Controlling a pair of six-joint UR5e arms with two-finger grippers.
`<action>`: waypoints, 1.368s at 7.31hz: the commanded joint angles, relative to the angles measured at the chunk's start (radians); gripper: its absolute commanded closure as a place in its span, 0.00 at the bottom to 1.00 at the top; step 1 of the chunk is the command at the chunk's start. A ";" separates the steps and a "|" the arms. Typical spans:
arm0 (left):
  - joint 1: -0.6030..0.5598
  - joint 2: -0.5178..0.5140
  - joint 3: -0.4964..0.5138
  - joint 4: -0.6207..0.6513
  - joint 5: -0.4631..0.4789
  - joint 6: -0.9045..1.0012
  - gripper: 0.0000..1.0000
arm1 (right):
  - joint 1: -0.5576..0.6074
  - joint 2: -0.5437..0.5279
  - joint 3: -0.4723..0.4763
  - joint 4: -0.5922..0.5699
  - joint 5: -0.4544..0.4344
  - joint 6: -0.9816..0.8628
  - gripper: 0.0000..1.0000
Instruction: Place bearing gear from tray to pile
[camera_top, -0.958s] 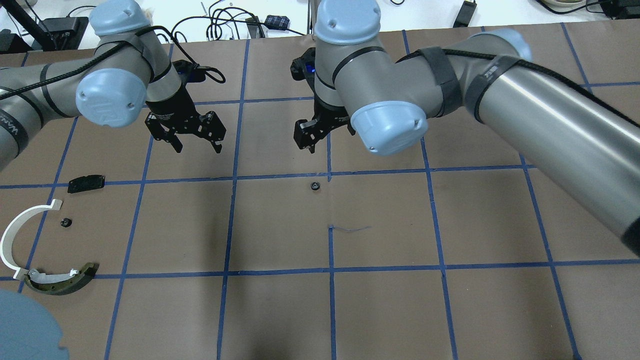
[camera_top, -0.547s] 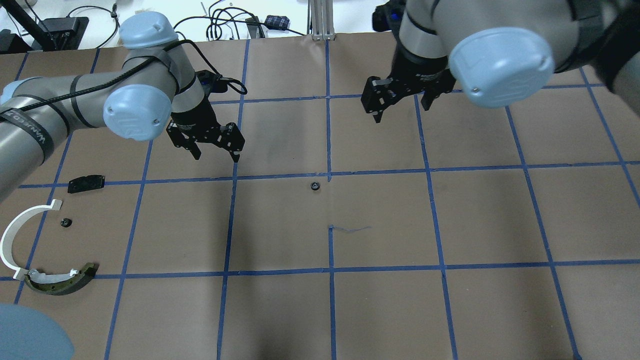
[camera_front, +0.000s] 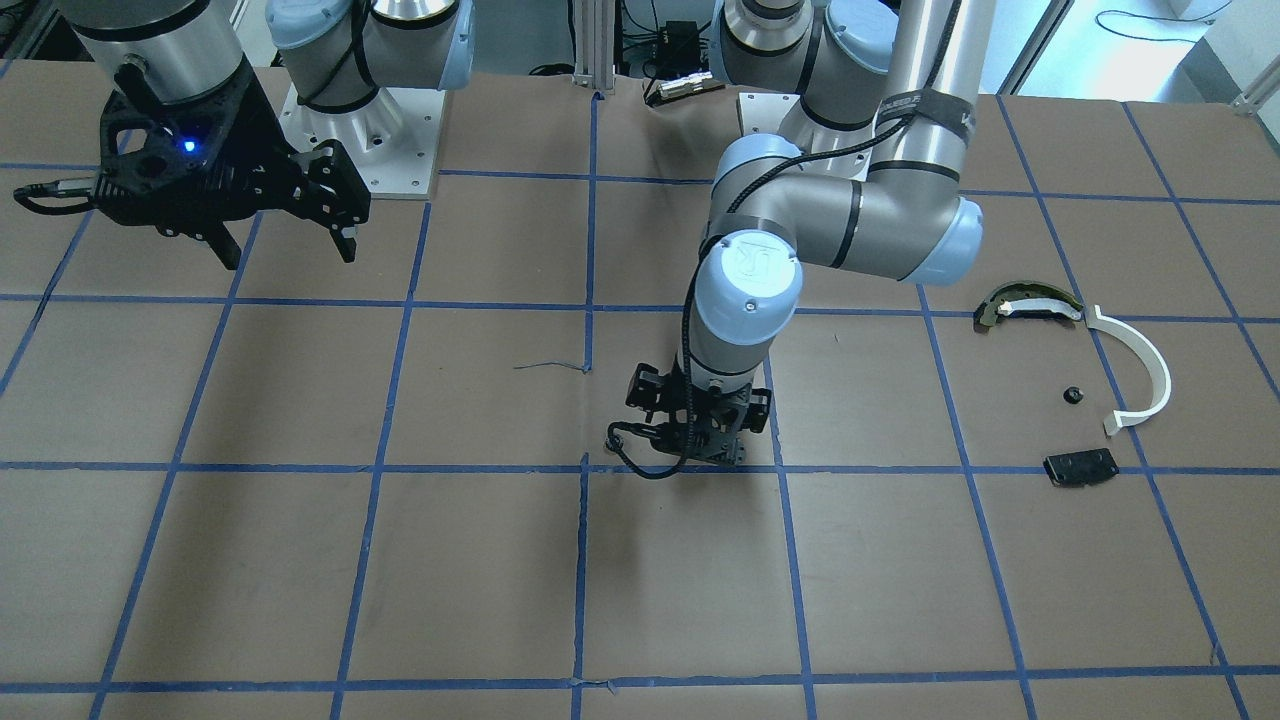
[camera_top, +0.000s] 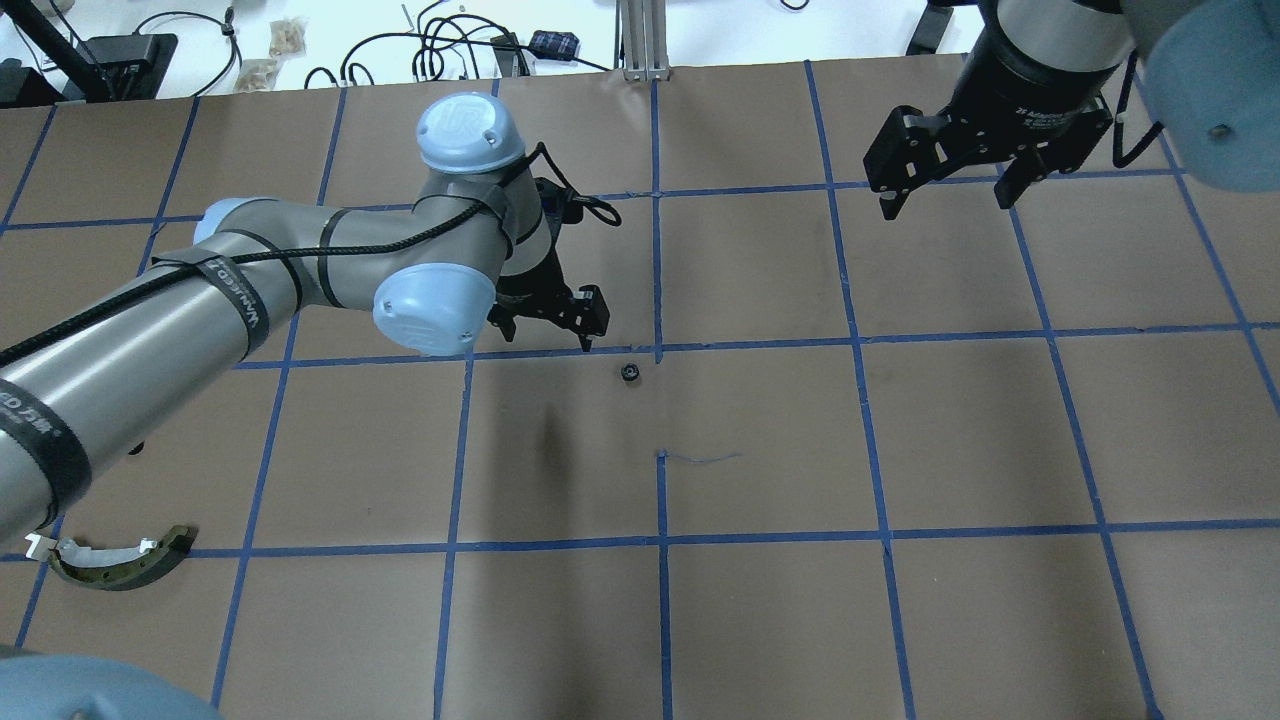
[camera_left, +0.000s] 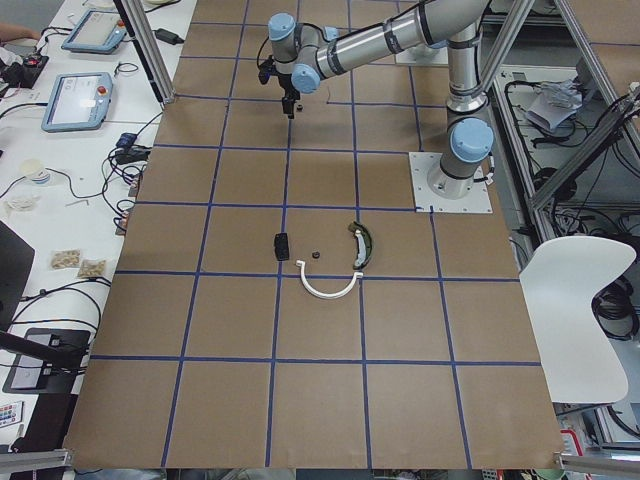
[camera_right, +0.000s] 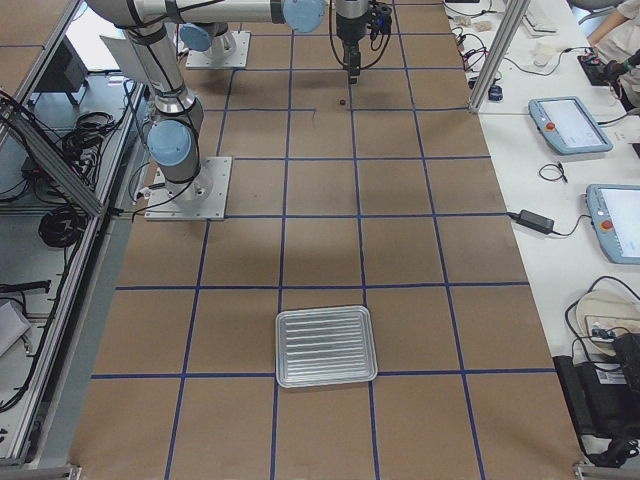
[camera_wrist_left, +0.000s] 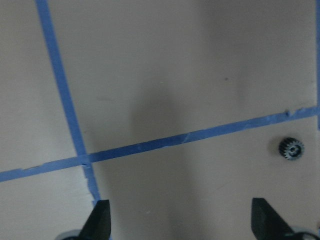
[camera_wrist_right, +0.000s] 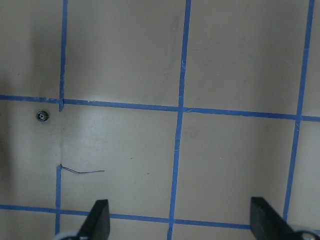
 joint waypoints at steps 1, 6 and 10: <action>-0.074 -0.064 -0.015 0.100 0.002 -0.036 0.00 | -0.001 -0.011 0.019 -0.010 -0.004 0.081 0.00; -0.100 -0.130 -0.015 0.190 0.002 -0.019 0.31 | 0.002 0.024 -0.024 0.001 -0.047 0.147 0.00; -0.100 -0.131 -0.014 0.191 -0.003 -0.023 1.00 | 0.091 0.054 -0.039 -0.009 -0.058 0.261 0.00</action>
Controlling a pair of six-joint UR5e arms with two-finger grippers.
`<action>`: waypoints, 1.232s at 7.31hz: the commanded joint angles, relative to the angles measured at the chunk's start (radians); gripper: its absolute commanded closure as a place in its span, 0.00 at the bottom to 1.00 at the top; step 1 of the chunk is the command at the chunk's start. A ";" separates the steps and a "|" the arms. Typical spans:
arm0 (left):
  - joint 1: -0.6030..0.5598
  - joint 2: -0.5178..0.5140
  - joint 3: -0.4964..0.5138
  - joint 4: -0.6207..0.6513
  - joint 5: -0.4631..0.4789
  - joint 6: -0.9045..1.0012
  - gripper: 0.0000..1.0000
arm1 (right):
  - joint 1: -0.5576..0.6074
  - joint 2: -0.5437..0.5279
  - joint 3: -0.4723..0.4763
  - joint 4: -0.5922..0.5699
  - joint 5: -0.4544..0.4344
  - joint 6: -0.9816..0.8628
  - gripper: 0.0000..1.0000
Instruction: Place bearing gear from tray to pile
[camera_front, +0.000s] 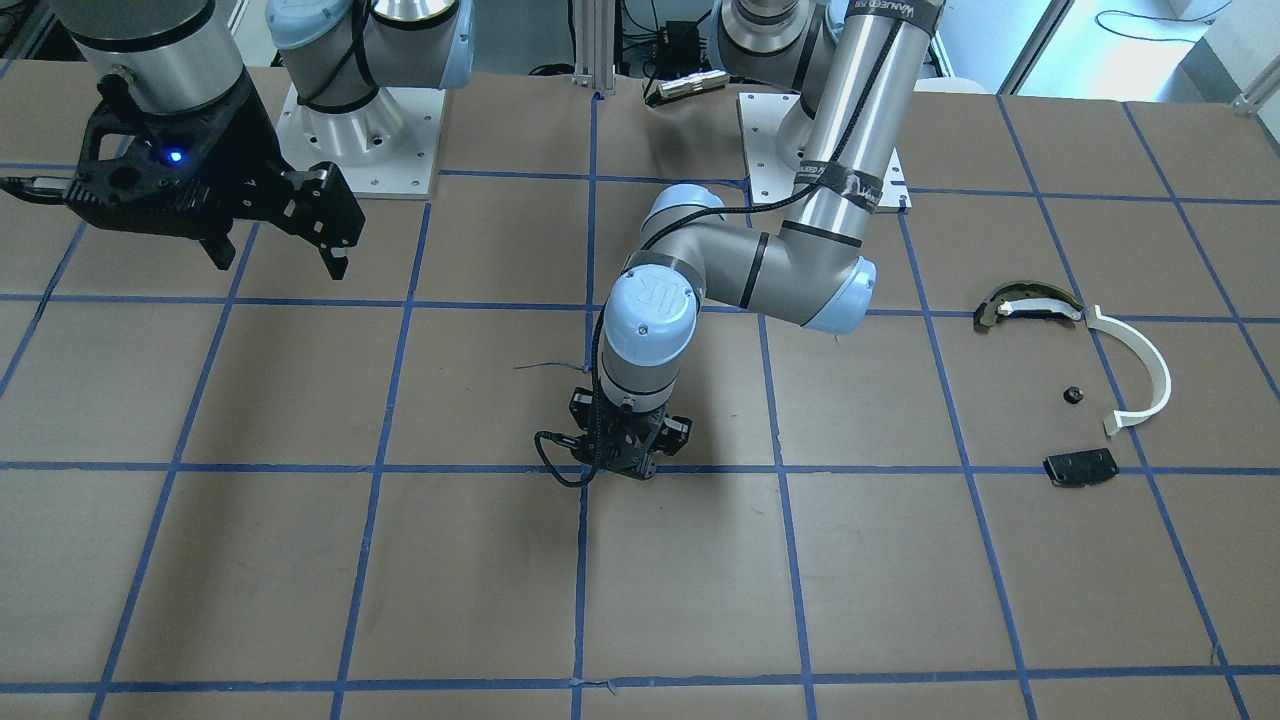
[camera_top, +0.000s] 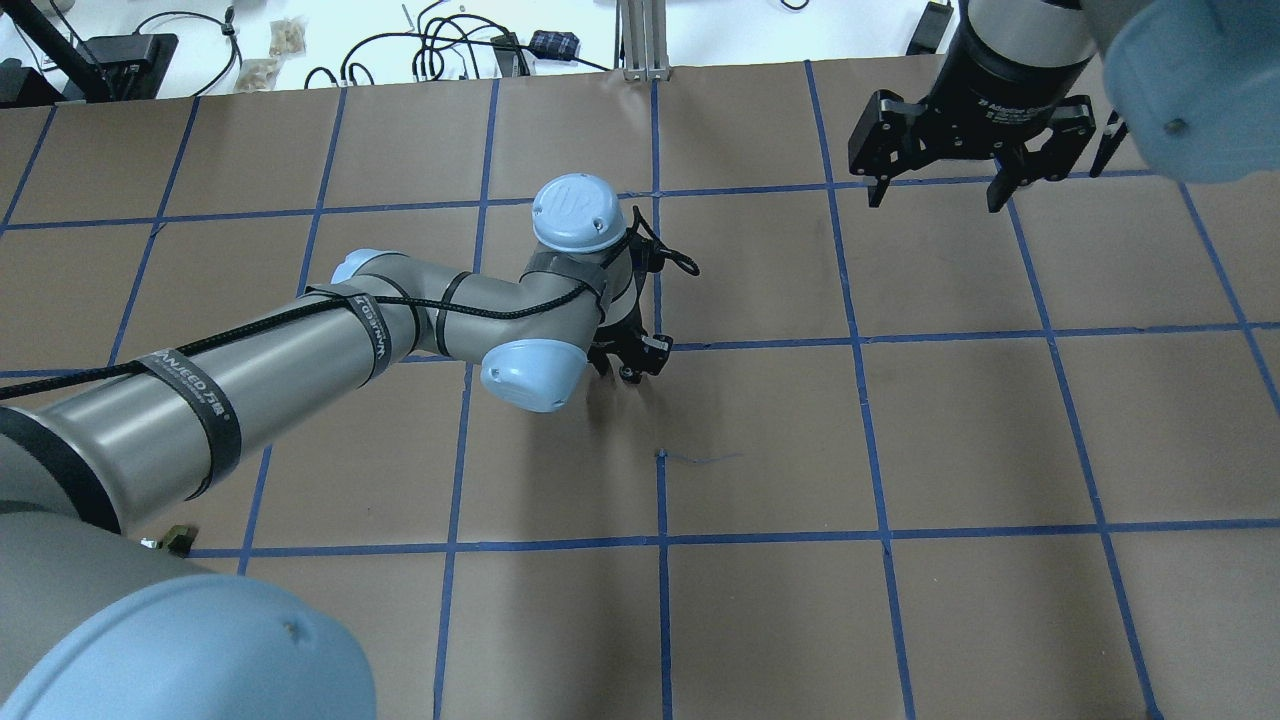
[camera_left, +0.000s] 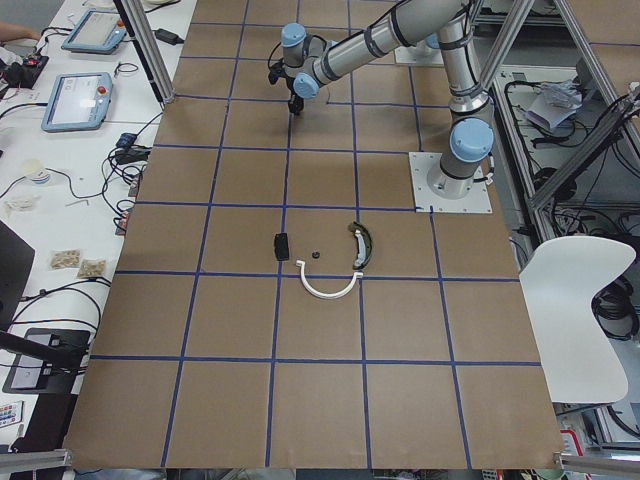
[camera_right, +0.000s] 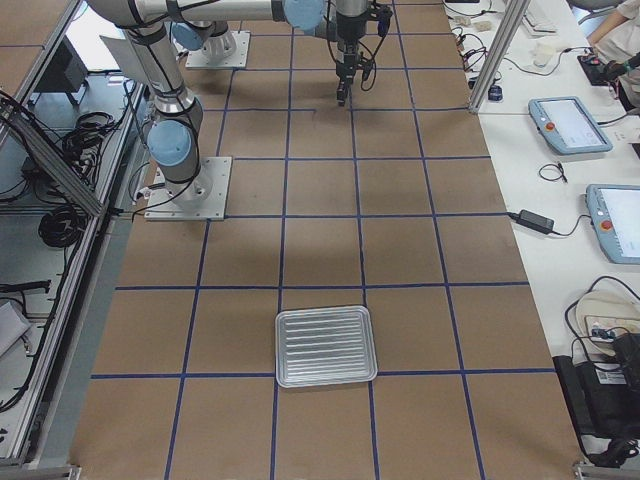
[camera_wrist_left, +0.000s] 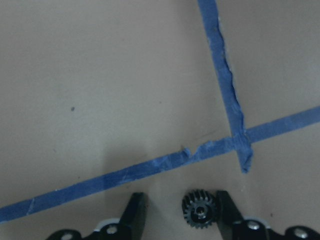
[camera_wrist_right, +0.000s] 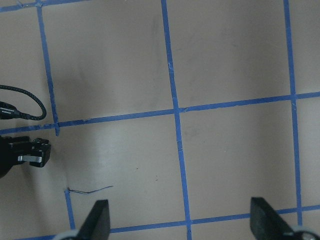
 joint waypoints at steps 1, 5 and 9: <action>0.002 0.006 0.006 0.001 0.000 0.000 1.00 | 0.033 0.014 -0.008 -0.004 0.003 0.002 0.00; 0.177 0.078 0.023 -0.118 0.023 0.093 1.00 | 0.015 0.020 -0.041 -0.009 0.009 -0.038 0.00; 0.673 0.149 0.003 -0.180 0.065 0.636 1.00 | 0.004 0.029 -0.046 0.004 0.015 -0.075 0.00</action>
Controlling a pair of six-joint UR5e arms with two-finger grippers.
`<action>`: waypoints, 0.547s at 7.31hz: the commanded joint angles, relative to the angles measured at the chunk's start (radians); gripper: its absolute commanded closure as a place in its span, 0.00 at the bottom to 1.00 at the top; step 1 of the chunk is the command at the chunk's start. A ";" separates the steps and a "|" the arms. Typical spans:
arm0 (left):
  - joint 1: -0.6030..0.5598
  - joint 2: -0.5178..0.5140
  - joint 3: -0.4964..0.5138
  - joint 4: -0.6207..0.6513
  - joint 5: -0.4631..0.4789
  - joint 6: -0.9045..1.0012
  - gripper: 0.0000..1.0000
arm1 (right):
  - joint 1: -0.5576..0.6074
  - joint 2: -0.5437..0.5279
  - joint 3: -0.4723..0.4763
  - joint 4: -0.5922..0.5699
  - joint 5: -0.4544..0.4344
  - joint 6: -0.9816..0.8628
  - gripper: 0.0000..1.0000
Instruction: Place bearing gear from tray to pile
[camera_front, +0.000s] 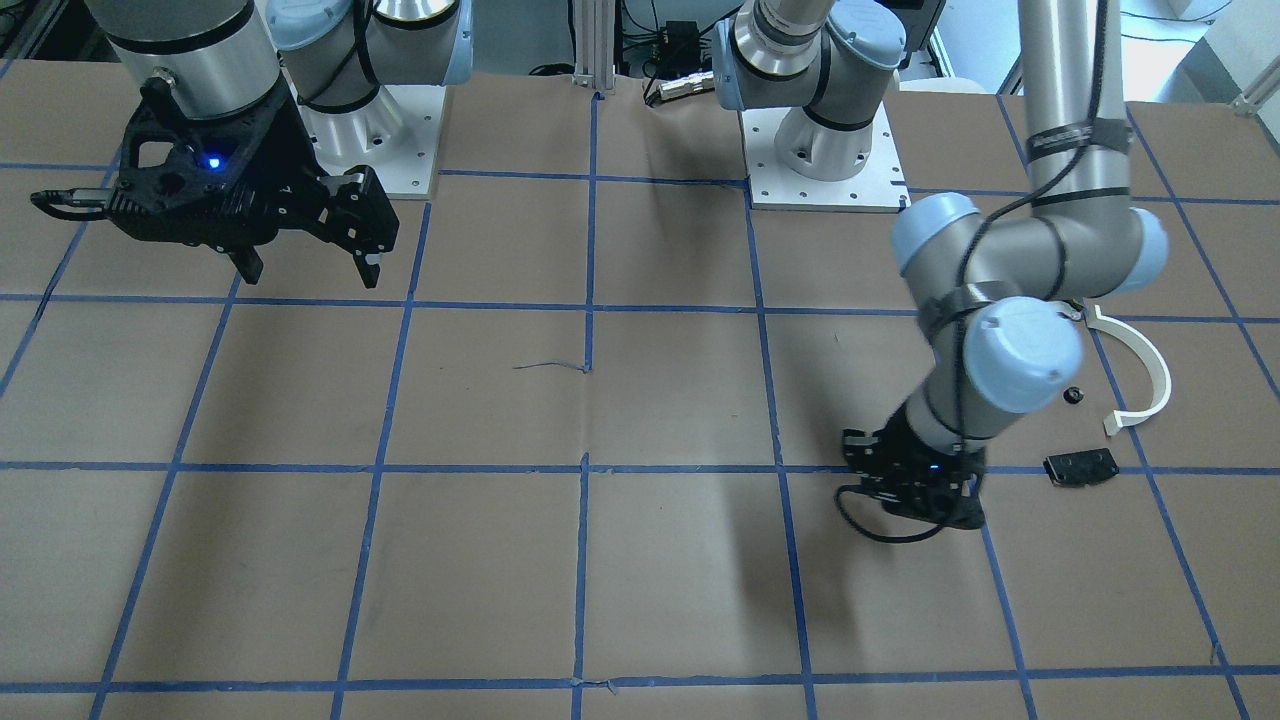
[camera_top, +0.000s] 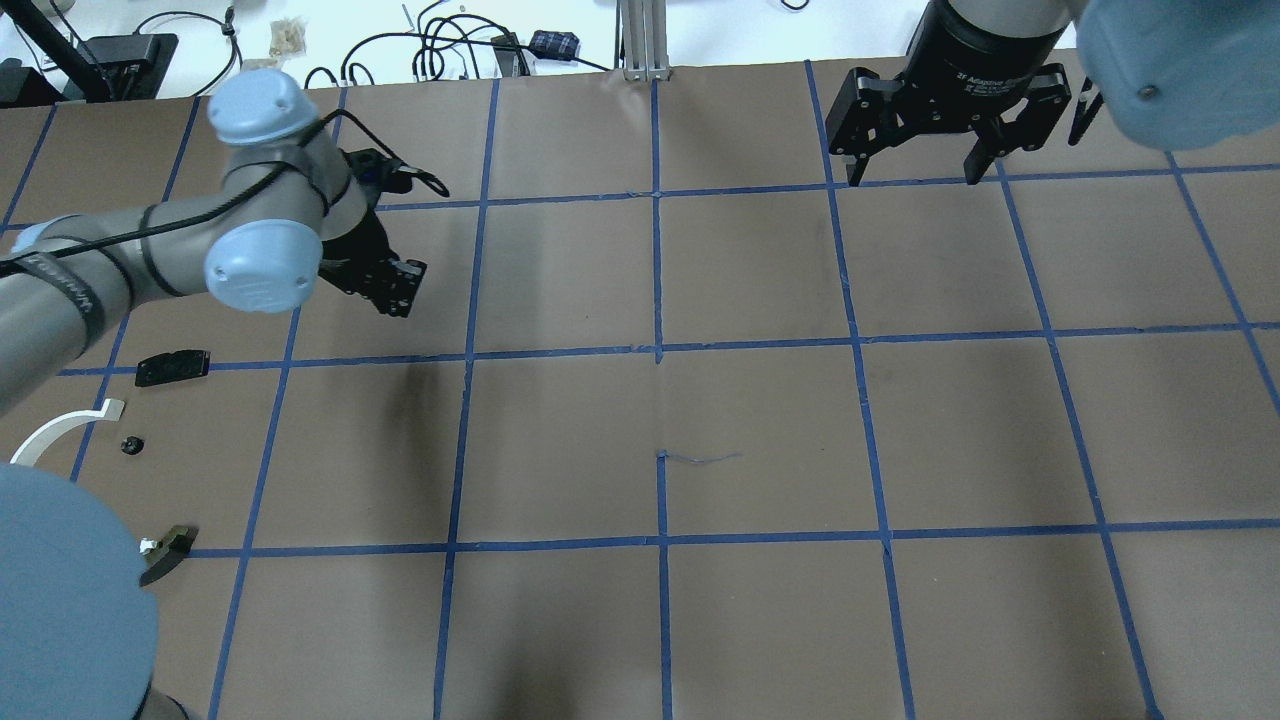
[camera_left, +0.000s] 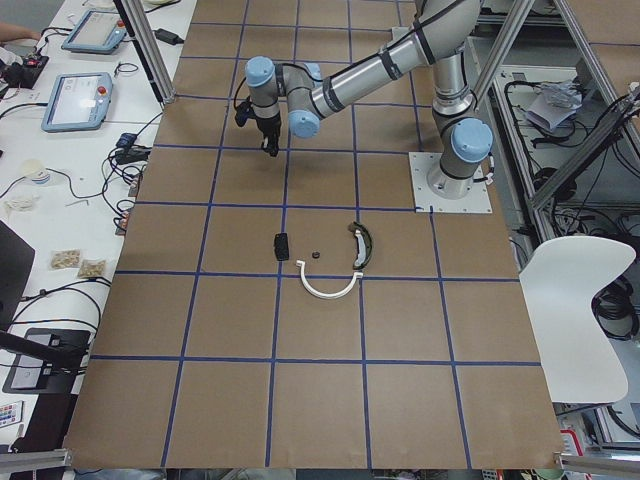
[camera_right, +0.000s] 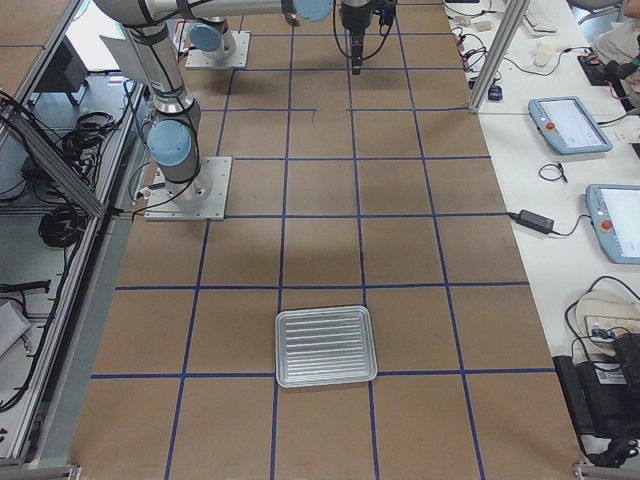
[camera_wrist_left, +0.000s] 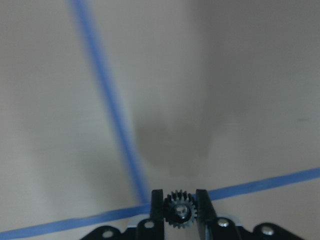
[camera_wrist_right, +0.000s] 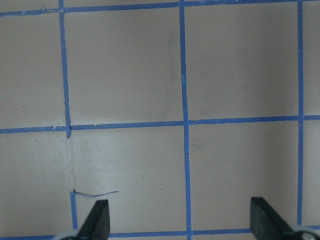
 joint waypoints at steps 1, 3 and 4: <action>0.219 0.016 -0.010 -0.003 0.030 0.340 1.00 | -0.004 -0.001 0.003 0.004 0.001 -0.014 0.00; 0.450 0.009 -0.021 -0.003 0.039 0.539 1.00 | -0.004 -0.002 0.008 0.004 0.001 -0.042 0.00; 0.527 0.010 -0.056 -0.003 0.041 0.552 1.00 | -0.004 -0.004 0.008 0.003 0.001 -0.042 0.00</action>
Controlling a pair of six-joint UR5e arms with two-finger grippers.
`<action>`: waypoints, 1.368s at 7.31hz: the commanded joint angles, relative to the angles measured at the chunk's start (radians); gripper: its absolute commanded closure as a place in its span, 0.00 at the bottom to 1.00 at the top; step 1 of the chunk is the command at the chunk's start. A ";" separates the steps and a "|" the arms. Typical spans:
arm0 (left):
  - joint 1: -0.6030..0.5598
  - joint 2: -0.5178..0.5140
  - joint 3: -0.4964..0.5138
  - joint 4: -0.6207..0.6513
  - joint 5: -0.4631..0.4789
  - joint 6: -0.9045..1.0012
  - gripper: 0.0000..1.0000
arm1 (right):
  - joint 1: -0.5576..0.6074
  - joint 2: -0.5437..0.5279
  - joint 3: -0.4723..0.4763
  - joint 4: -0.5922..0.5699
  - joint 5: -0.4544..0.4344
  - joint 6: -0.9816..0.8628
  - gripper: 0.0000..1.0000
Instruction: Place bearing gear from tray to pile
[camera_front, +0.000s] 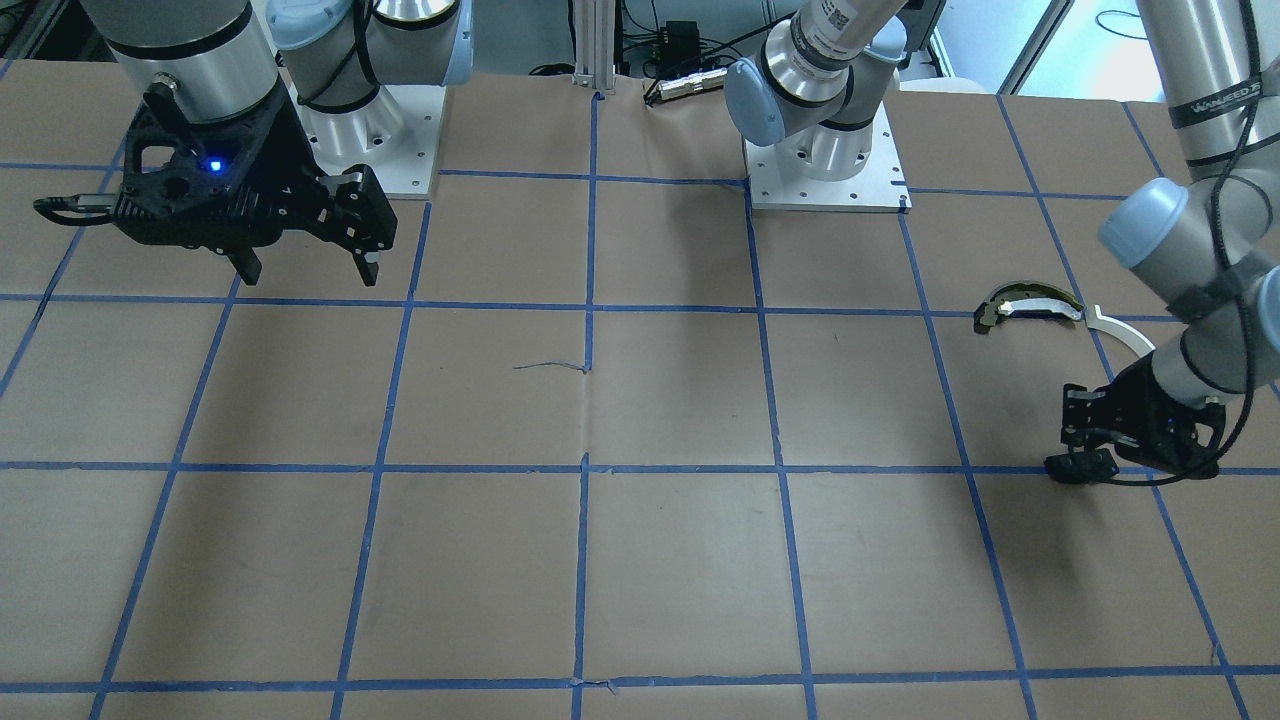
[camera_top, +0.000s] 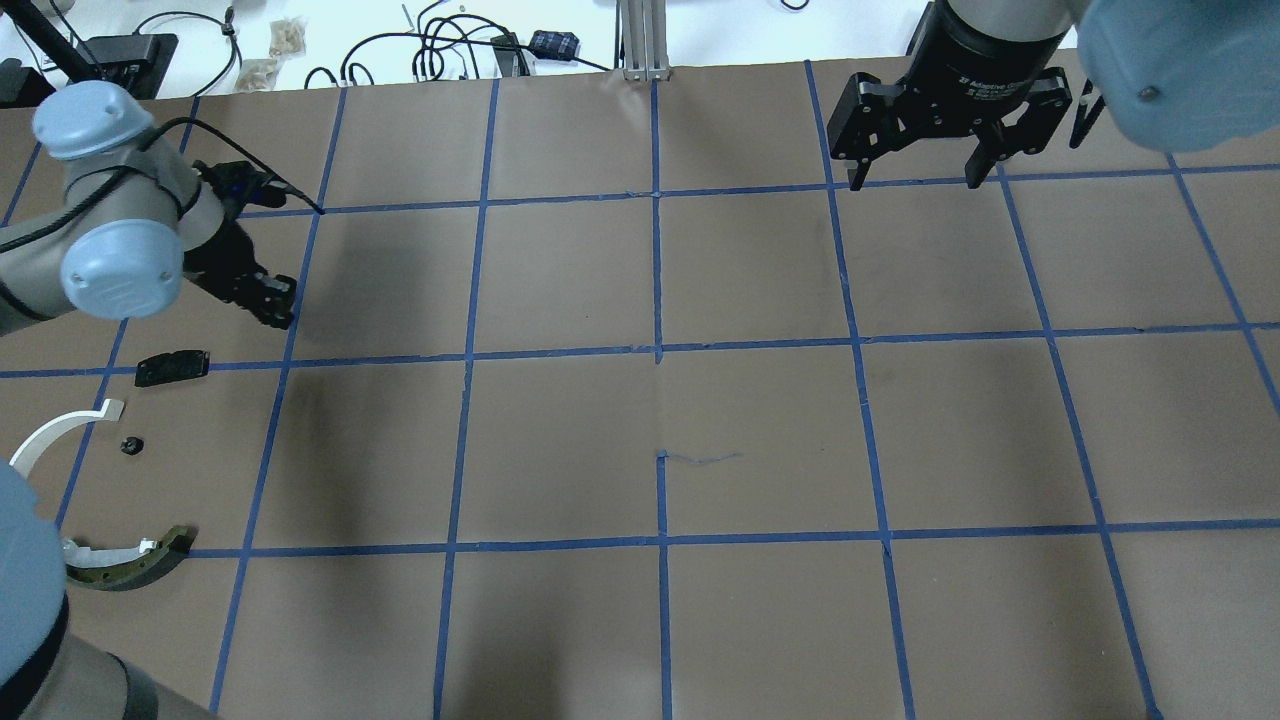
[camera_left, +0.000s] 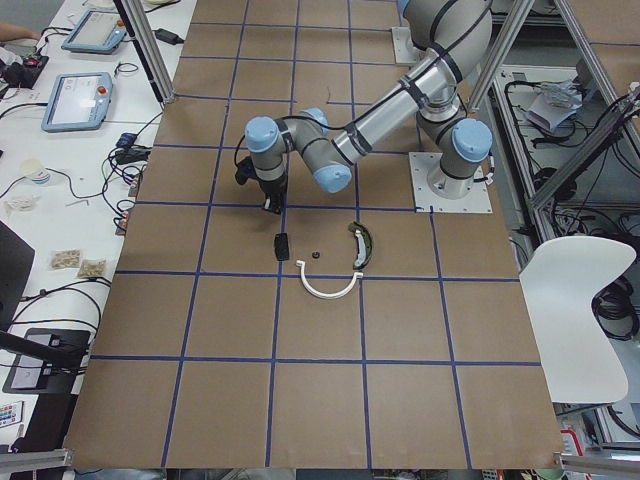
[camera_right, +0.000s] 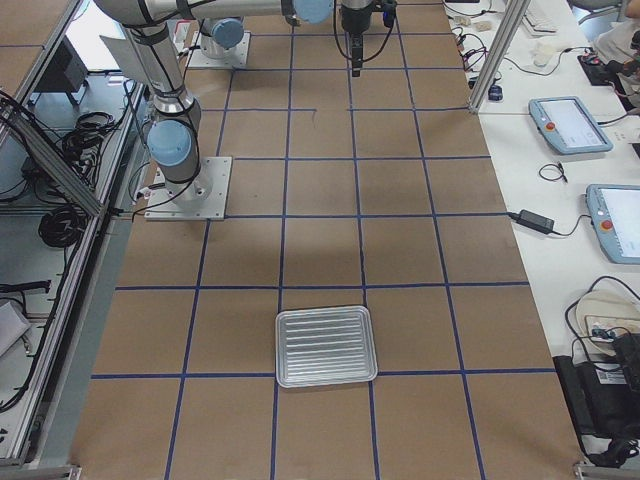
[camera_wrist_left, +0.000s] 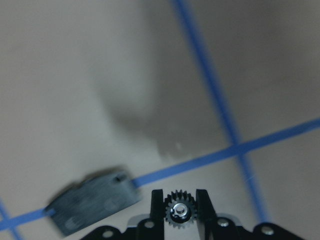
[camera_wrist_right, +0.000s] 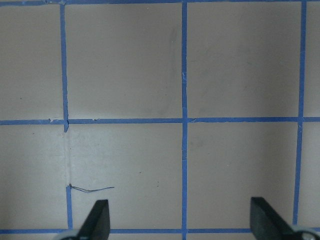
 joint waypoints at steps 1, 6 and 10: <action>0.129 0.001 -0.049 -0.001 0.001 0.046 1.00 | 0.000 -0.003 0.001 -0.001 0.002 -0.004 0.00; 0.088 0.010 -0.074 -0.055 -0.025 -0.100 1.00 | 0.005 -0.006 0.003 0.008 0.002 0.001 0.00; 0.094 0.010 -0.077 -0.054 -0.012 -0.099 0.99 | 0.005 -0.003 0.004 0.011 0.000 0.001 0.00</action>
